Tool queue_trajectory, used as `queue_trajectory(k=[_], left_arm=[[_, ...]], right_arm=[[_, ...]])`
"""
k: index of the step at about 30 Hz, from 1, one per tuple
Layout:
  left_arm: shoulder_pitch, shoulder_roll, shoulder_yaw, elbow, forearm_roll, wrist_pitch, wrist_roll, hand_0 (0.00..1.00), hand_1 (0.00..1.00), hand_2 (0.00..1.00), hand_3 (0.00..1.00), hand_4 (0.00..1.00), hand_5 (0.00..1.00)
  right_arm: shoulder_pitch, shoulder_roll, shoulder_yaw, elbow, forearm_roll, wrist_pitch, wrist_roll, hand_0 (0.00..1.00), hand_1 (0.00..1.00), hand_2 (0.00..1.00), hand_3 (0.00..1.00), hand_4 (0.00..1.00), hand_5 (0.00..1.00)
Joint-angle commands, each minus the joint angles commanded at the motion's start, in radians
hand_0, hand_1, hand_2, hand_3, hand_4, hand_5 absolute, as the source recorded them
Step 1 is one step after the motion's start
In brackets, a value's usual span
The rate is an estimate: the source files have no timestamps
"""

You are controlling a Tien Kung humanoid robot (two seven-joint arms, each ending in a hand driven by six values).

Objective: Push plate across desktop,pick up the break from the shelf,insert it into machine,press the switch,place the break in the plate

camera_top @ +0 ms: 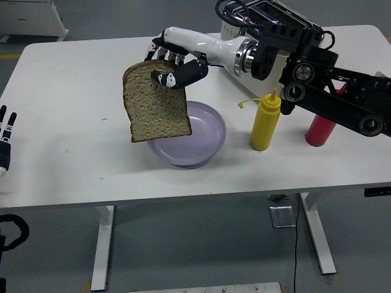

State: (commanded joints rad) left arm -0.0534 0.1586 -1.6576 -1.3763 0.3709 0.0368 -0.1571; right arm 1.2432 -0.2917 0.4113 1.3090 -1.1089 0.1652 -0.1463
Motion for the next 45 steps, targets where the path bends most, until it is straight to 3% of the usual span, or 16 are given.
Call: queue_trajectory(k=[6, 29, 45], left_arm=[[-0.003, -0.003, 0.0, 0.0, 0.0, 0.0, -0.004, 0.852, 0.854, 0.911, 0.791, 0.587, 0.998], [-0.008, -0.009, -0.003, 0.004, 0.004, 0.0, -0.003, 0.853, 0.856, 0.913, 0.796, 0.586, 0.998], [-0.009, -0.012, -0.007, 0.004, 0.005, 0.001, -0.002, 0.849, 0.853, 0.915, 0.784, 0.587, 0.998]], right_arm=[[-0.009, 0.03, -0.055, -0.073, 0.026, -0.002, 0.012, 0.308, 0.367, 0.433, 0.491, 0.238, 0.16], [-0.048, 0.091, -0.083, -0.26, 0.01, -0.069, 0.037, 0.309, 0.363, 0.428, 0.48, 0.243, 0.155], [-0.069, 0.108, -0.108, -0.321, 0.009, -0.087, 0.039, 0.313, 0.364, 0.429, 0.475, 0.25, 0.157]])
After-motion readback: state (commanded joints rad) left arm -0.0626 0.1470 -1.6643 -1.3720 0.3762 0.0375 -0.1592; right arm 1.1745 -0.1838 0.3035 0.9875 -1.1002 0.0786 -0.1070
